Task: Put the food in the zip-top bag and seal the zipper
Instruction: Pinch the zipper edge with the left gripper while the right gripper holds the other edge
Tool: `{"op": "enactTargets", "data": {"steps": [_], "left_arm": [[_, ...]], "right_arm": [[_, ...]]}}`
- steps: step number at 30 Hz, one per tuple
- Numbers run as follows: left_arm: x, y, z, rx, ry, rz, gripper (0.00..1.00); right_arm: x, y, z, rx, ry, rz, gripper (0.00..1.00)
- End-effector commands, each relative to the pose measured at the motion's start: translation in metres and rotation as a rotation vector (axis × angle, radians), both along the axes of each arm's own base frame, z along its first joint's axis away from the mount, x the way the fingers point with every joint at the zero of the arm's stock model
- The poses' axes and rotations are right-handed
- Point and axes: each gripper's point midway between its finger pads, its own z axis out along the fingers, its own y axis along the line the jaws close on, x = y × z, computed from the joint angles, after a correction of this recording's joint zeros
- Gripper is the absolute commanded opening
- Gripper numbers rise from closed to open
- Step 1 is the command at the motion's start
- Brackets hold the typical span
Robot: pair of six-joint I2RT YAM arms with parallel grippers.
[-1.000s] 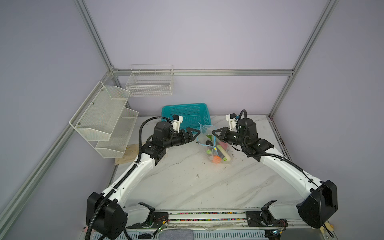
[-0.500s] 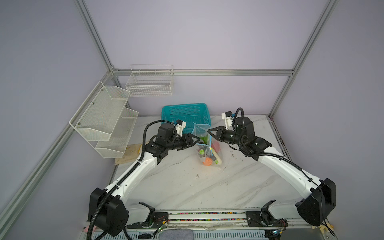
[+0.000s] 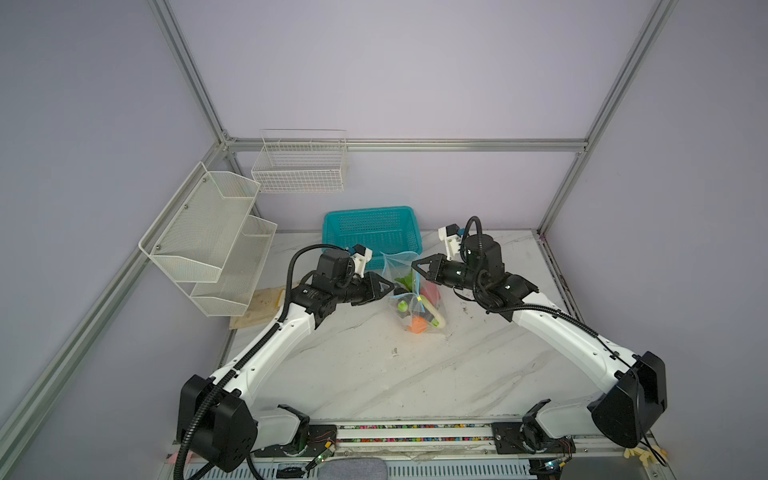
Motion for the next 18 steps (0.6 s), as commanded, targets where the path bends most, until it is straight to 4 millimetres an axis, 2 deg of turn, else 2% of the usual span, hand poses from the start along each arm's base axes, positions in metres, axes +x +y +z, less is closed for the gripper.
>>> {"op": "enactTargets", "data": {"steps": [1, 9, 14, 18], "left_arm": [[0.001, -0.006, 0.034, -0.032, -0.055, -0.014, 0.23], [-0.017, -0.012, 0.061, -0.001, -0.100, -0.001, 0.20], [-0.024, -0.006, 0.077, 0.007, -0.135, 0.027, 0.19], [-0.030, -0.001, 0.084, 0.012, -0.145, 0.045, 0.17]], "right_arm": [[0.000, 0.008, 0.031, 0.040, -0.088, 0.022, 0.00], [-0.008, 0.019, 0.043, 0.042, -0.119, 0.067, 0.00], [-0.017, 0.033, 0.052, 0.040, -0.148, 0.122, 0.00], [-0.021, 0.039, 0.047, 0.032, -0.155, 0.143, 0.00]]}}
